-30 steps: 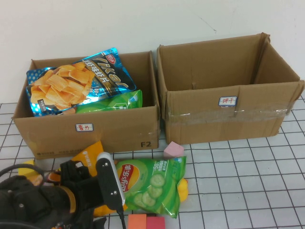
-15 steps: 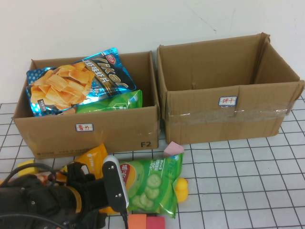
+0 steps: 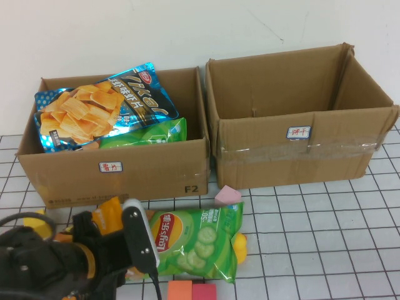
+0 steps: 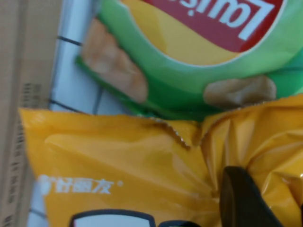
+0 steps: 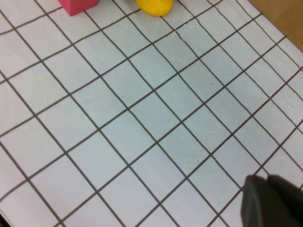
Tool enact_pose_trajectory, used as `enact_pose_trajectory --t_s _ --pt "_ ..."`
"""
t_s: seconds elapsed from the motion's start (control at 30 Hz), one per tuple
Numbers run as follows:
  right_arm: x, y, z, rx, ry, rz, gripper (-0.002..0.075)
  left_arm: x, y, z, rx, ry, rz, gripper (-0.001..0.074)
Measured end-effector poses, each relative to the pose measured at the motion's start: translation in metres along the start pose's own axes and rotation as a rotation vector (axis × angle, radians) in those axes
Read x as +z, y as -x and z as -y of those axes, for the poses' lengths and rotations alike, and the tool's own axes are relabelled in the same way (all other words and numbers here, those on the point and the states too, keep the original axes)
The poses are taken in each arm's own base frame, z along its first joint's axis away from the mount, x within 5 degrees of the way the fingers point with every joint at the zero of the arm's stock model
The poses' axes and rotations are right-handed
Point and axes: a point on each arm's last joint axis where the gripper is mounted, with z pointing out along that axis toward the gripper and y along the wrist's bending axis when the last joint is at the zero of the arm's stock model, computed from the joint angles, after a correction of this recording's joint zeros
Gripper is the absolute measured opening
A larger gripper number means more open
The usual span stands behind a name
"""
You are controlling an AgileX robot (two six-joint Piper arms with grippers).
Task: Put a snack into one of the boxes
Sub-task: Pick up the potato chip
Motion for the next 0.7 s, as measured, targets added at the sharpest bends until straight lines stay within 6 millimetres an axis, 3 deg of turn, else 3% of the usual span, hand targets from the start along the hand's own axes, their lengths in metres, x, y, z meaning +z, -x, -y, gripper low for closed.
enact_pose_trajectory --t_s 0.17,0.27,0.37,0.7 --pt "0.000 0.000 0.000 0.000 0.000 0.000 -0.0001 -0.025 0.001 -0.006 -0.026 0.053 0.038 0.0134" --pt "0.000 0.000 0.000 0.000 0.000 0.000 -0.0001 -0.041 0.000 -0.008 -0.036 0.085 0.060 0.0058" --pt "0.000 0.000 0.000 0.000 0.000 0.000 -0.0001 -0.056 -0.001 -0.010 -0.043 0.120 0.088 0.0033" --pt "0.000 0.000 0.000 0.000 -0.001 0.002 -0.0001 -0.090 -0.005 -0.013 -0.088 0.203 0.174 0.0029"
